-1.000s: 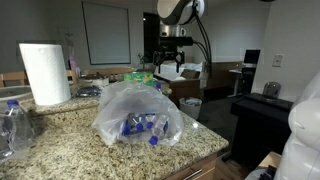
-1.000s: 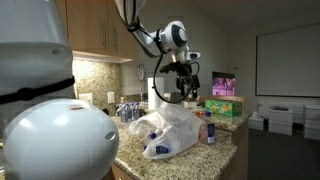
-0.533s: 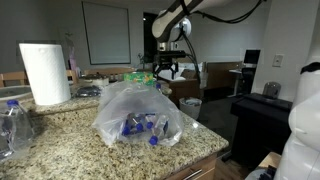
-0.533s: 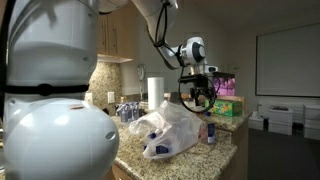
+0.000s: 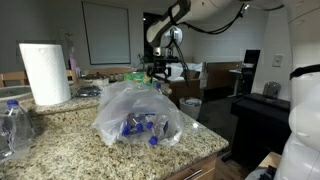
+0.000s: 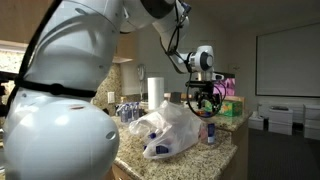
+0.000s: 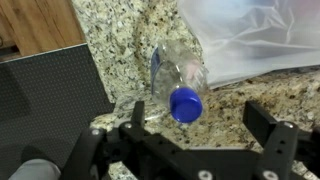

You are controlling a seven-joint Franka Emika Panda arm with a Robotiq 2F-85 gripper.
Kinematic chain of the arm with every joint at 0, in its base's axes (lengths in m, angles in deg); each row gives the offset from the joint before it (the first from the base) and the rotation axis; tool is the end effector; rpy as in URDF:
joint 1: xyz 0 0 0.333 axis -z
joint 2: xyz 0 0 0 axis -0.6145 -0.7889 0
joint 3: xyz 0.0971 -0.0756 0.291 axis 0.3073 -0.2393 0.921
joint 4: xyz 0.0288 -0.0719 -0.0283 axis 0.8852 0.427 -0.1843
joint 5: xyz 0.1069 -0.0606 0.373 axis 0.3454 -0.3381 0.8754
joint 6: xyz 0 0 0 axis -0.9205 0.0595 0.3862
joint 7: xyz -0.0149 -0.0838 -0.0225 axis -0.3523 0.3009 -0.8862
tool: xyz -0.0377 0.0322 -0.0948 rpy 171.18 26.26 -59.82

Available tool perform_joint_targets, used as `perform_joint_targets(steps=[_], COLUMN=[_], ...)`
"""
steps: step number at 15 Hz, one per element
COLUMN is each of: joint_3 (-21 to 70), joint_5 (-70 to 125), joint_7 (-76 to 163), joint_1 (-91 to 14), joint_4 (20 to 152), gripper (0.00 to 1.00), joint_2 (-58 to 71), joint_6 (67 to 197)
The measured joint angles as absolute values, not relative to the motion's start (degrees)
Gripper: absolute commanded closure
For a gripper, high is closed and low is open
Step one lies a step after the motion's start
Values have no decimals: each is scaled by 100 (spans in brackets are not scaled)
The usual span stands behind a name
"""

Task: Put the bottles in the plastic bag

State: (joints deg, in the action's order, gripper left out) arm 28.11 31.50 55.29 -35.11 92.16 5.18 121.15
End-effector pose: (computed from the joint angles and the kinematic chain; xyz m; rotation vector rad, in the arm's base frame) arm 0.6546 -0.0329 0.4156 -3.0649 0.5259 -0.1837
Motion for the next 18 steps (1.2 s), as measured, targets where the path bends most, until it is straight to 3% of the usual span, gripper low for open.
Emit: perform_joint_targets(steps=[2, 3, 4, 14, 18], joint_3=[2804, 2798, 2789, 2722, 2694], joint_5=[3208, 3209, 3209, 3208, 3204], joint_7=[5487, 5482, 5482, 5475, 5474], joint_1=[-3511, -3512, -3513, -3525, -3526], joint_4=[8974, 8866, 8757, 8251, 8179], gripper=[0, 16, 26, 91, 89], joint_2=[320, 237, 155, -178, -179], joint_6=[11981, 11879, 11764, 10961, 10714])
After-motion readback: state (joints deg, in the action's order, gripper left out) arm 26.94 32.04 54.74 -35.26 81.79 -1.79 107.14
